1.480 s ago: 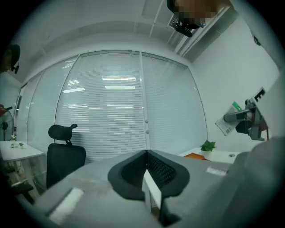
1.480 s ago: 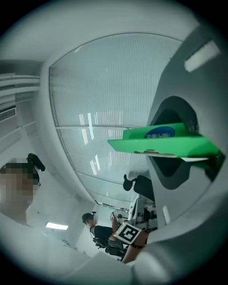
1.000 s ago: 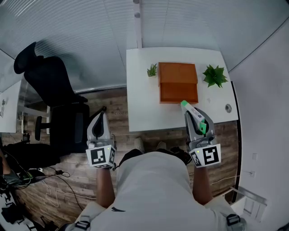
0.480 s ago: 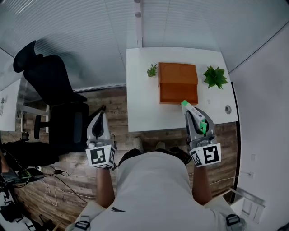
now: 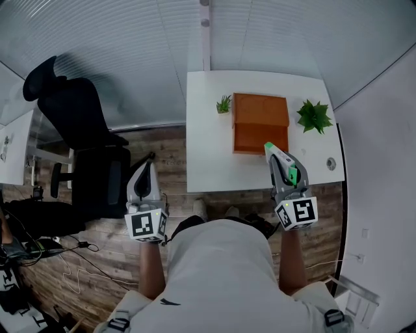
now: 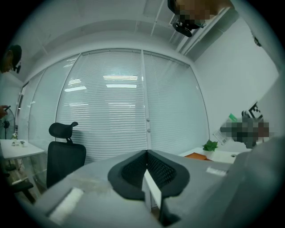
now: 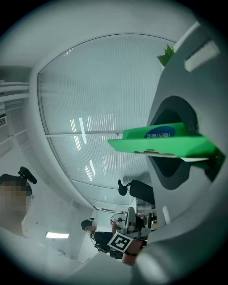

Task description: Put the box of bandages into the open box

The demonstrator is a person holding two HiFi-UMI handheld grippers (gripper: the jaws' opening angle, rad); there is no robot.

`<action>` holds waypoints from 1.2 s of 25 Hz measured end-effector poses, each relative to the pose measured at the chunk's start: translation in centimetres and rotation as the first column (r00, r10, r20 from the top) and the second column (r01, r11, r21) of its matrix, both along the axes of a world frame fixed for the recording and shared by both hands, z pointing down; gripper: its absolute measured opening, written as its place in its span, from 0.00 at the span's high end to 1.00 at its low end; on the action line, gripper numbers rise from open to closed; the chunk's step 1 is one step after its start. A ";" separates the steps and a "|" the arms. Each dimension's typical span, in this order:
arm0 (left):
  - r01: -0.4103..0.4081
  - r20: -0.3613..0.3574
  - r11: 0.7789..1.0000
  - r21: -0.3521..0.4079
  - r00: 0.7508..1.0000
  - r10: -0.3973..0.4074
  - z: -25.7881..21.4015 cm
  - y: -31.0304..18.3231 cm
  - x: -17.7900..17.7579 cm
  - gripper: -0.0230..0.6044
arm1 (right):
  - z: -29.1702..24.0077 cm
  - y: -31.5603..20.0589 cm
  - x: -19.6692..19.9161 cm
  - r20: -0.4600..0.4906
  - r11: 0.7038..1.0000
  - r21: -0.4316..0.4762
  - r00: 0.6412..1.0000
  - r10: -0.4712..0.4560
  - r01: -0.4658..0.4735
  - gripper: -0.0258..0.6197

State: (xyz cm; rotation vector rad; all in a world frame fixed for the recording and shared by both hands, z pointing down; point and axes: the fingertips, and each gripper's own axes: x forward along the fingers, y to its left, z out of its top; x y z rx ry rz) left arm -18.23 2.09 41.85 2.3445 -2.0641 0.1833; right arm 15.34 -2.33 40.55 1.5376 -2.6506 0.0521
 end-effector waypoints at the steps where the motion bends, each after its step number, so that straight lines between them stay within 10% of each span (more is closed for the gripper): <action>1: 0.003 0.000 1.000 -0.001 1.000 -0.003 0.0 -0.1 -0.2 0.95 | 0.5 -0.5 0.1 -0.006 1.000 -0.006 1.000 0.003 -0.003 0.81; 30: -0.084 -0.031 0.996 -0.008 0.996 0.083 0.4 -7.4 -3.5 0.95 | 2.3 -4.6 -2.5 -0.074 0.995 -0.045 0.993 0.089 -0.092 0.81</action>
